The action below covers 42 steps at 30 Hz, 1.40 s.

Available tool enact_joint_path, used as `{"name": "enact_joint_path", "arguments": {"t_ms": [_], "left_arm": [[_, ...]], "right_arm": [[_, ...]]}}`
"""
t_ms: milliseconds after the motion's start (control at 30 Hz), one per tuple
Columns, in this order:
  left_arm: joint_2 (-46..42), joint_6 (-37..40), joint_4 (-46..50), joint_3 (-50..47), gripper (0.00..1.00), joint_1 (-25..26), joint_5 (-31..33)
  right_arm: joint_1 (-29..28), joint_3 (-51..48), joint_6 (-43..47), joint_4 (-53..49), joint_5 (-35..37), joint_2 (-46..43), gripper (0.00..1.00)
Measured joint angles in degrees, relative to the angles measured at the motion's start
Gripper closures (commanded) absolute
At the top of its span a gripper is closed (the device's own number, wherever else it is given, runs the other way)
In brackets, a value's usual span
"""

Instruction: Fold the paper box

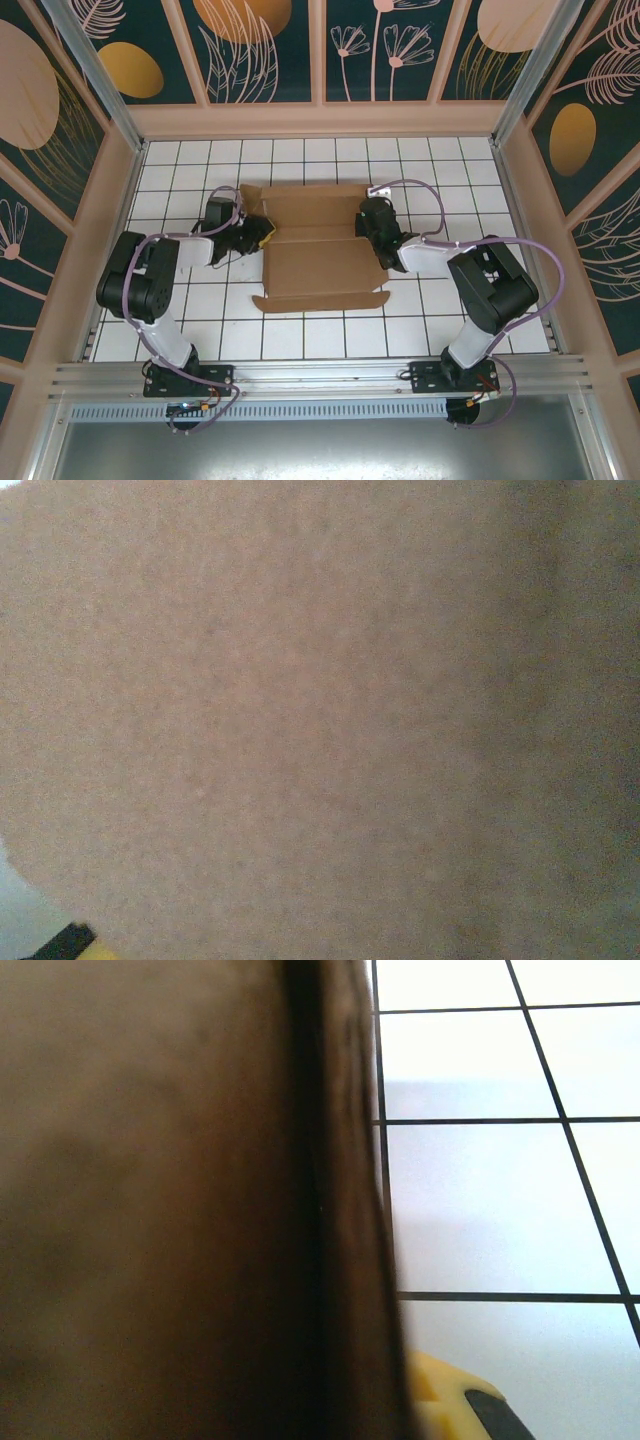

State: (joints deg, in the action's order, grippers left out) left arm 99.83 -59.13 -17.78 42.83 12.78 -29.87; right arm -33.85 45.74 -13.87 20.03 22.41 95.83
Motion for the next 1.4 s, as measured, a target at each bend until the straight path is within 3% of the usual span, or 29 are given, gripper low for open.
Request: {"name": "enact_joint_path", "arguments": {"t_ms": [133, 433, 500, 700, 800, 900, 1000, 1133, 1400], "left_arm": [[-8.61, 4.22, 5.51, 0.13, 0.60, 0.00, 3.74], [-29.81, 11.13, 8.39, -0.87, 0.60, 0.22, 8.07], [-31.93, 13.46, 10.29, -0.87, 0.54, 0.24, 9.88], [-40.17, 23.56, 14.62, -2.47, 0.41, 0.31, 23.69], [-41.44, 29.49, 15.69, -2.47, 0.41, 0.22, 32.68], [-39.47, 33.29, 17.09, -2.56, 0.41, -0.85, 36.87], [-38.82, 35.58, 17.57, -4.22, 0.37, -1.88, 35.91], [-38.93, 37.99, 17.51, -7.10, 0.33, -1.95, 28.55], [-38.32, 39.26, 14.86, -8.37, 0.33, -1.95, 20.57]], "right_arm": [[0.81, 0.00, -0.04, -0.20, -0.22, 0.00, 1.00], [1.75, 1.25, 3.34, -1.86, -3.26, 0.02, 1.00], [1.90, 1.84, 4.20, -2.73, -3.87, 0.11, 1.00], [1.95, 3.02, 6.84, -4.24, -4.52, 0.35, 1.00], [2.86, 3.85, 7.72, -5.05, -5.44, 0.70, 1.00], [3.61, 4.39, 8.07, -5.55, -6.16, 0.96, 1.00], [3.78, 4.76, 8.59, -5.84, -6.56, 1.11, 1.00], [3.93, 4.81, 8.98, -5.88, -7.13, 1.16, 1.00], [4.17, 5.11, 9.07, -5.66, -7.58, 1.53, 1.00]]}}
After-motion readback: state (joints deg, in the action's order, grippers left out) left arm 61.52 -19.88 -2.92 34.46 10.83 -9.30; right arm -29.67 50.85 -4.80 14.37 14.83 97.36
